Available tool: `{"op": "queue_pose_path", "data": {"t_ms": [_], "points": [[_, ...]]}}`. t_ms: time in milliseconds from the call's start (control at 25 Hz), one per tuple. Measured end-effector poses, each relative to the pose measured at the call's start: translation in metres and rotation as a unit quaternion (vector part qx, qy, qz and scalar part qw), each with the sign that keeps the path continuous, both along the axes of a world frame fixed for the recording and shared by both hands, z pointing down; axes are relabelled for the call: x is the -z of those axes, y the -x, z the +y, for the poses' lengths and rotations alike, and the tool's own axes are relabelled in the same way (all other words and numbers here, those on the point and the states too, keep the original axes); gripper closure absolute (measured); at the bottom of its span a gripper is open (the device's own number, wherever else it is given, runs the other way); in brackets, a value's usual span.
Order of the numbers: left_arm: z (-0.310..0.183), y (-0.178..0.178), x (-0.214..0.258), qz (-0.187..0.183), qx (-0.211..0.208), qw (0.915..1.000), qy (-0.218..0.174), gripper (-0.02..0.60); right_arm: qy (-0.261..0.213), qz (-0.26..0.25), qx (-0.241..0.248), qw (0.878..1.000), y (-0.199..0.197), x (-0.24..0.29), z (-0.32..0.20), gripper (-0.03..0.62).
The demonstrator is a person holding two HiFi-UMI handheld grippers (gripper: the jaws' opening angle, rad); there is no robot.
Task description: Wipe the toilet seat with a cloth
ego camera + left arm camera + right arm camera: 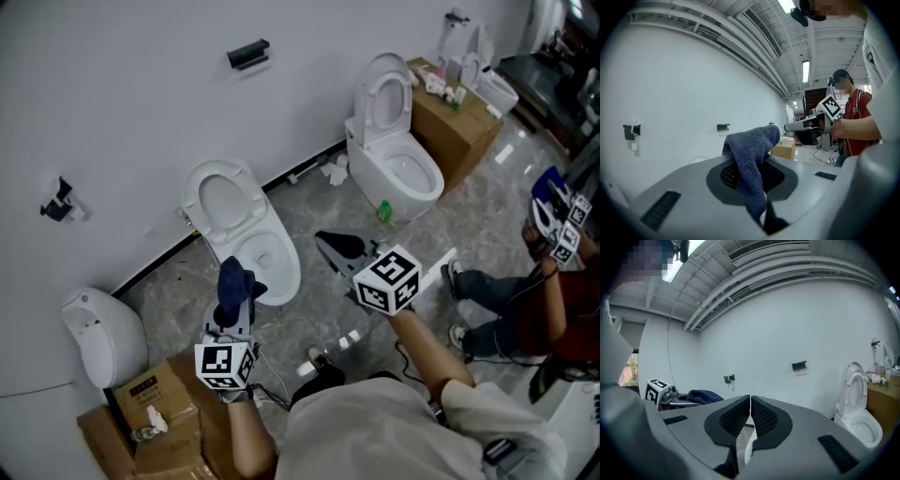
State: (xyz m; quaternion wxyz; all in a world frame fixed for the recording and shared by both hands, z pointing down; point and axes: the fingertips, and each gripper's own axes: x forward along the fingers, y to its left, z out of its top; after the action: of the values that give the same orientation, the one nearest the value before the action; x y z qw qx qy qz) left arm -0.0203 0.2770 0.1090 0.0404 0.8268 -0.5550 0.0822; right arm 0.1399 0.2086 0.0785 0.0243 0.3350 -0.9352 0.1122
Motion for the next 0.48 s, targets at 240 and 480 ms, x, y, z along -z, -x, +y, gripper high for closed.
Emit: {"op": "queue_pose_path", "data": {"t_ms": [240,480], "points": [[-0.052,0.027,-0.028,0.008,0.000,0.9998,0.018,0.540,0.036,-0.002,-0.043,0.998,0.020,-0.033,-0.056,0.566],[-0.105,0.038,-0.061,0.000,-0.029,0.9988,0.038,0.540,0.021,0.013,-0.084,0.996,0.027,-0.048,-0.101,0.566]]}}
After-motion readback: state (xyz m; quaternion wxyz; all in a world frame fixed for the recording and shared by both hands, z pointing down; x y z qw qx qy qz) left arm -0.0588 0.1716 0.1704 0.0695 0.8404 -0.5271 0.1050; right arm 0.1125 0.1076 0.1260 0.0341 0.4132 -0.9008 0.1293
